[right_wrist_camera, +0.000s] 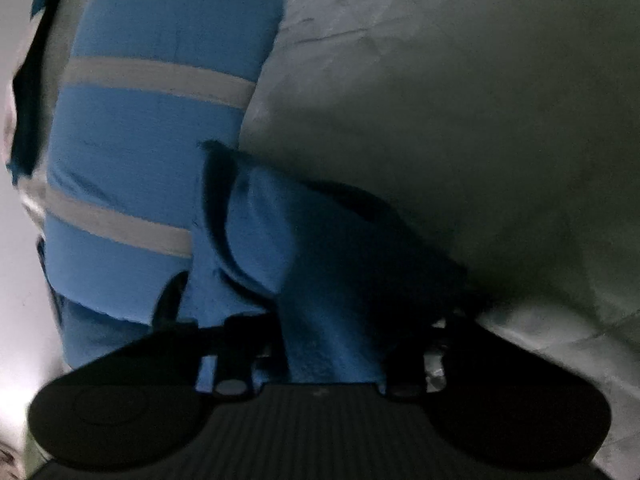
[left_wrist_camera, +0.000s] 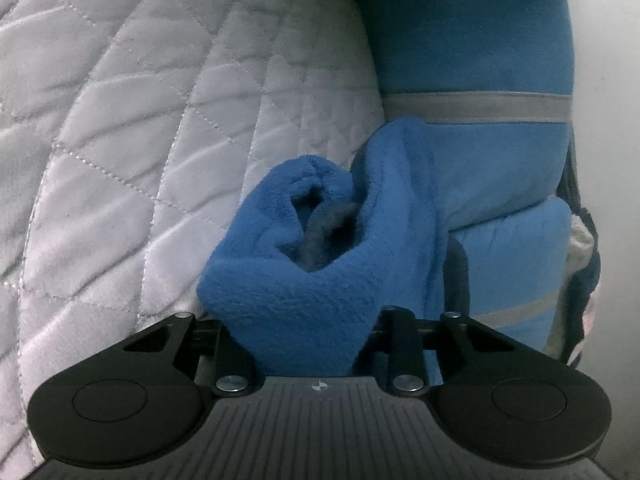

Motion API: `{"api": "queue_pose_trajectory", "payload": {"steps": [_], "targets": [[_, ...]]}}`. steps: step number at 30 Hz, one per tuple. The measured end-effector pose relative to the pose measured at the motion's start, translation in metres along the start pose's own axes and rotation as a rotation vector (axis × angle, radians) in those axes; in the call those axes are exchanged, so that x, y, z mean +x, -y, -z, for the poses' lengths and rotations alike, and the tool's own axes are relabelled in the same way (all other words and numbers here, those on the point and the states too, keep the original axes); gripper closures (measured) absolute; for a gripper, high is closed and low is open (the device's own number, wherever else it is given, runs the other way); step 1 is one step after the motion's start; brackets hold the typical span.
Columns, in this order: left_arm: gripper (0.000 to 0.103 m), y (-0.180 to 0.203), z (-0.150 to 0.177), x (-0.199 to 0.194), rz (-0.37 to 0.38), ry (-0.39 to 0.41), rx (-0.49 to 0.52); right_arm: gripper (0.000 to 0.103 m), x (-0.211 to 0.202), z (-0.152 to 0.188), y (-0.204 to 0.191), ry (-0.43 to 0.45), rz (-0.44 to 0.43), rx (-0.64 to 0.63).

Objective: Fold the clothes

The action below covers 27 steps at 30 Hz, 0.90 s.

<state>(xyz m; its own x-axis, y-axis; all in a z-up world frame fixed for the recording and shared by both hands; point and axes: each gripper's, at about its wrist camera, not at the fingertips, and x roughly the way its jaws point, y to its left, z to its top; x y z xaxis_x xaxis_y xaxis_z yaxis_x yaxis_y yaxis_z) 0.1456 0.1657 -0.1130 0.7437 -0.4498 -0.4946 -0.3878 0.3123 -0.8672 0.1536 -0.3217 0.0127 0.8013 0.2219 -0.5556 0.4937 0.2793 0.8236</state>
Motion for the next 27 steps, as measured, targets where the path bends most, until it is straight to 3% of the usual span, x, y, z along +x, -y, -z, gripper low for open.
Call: {"api": "queue_pose_trajectory", "payload": {"steps": [12, 27], "targets": [[0.078, -0.008, 0.017, -0.03, -0.027, 0.01, -0.007, 0.08, -0.024, 0.008, -0.008, -0.005, 0.031, -0.059], [0.078, -0.053, 0.068, -0.12, -0.069, -0.026, 0.029, 0.08, -0.11, 0.036, 0.041, -0.063, 0.062, -0.118]]}}
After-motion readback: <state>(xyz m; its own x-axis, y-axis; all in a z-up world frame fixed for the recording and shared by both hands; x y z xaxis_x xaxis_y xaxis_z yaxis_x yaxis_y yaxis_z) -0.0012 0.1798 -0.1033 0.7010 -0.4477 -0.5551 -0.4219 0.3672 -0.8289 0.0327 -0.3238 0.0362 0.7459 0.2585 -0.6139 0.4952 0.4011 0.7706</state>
